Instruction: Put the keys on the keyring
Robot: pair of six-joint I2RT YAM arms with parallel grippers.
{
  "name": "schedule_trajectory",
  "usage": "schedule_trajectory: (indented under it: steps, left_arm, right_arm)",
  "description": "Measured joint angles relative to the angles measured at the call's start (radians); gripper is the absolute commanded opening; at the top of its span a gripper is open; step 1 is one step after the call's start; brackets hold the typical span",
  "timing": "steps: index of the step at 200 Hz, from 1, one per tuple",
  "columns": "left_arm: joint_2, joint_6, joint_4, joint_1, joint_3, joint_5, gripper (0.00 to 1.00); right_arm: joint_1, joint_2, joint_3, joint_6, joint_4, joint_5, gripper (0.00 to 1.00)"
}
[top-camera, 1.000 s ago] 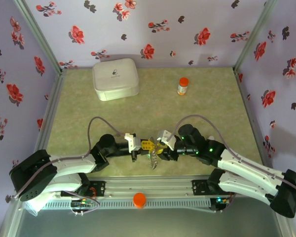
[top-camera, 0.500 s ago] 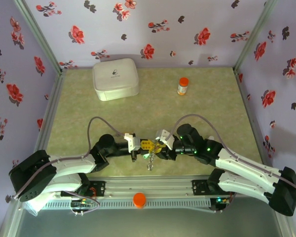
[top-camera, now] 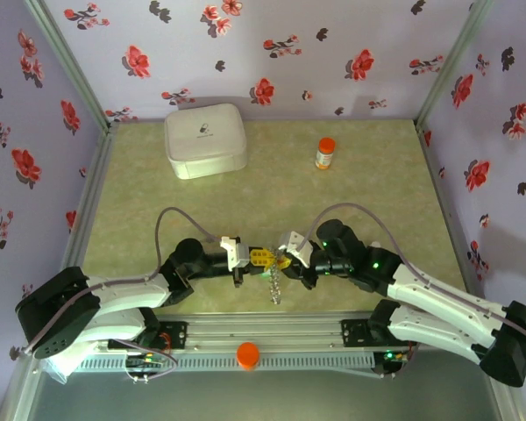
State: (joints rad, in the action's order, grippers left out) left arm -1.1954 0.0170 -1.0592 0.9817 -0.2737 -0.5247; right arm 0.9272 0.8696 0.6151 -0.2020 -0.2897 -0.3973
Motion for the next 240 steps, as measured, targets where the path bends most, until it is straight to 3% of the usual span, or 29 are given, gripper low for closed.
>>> schedule_trajectory:
  steps: [177, 190, 230, 240]
  left_arm:
    - [-0.019, 0.003, -0.008, -0.014, 0.008, 0.001, 0.00]
    - [-0.023, 0.004, -0.016, -0.014, 0.008, 0.006, 0.07]
    - [-0.029, 0.017, -0.027, -0.019, 0.023, 0.039, 0.40]
    - [-0.029, 0.023, -0.029, -0.020, 0.032, 0.053, 0.44]
  right_arm:
    - [0.002, -0.052, 0.089, -0.038, -0.113, 0.072, 0.00]
    - [0.002, -0.050, 0.096, -0.042, -0.129, 0.080, 0.00]
    - [0.003, -0.045, 0.119, -0.053, -0.157, 0.106, 0.00]
    - [0.006, -0.043, 0.124, -0.057, -0.160, 0.111, 0.00]
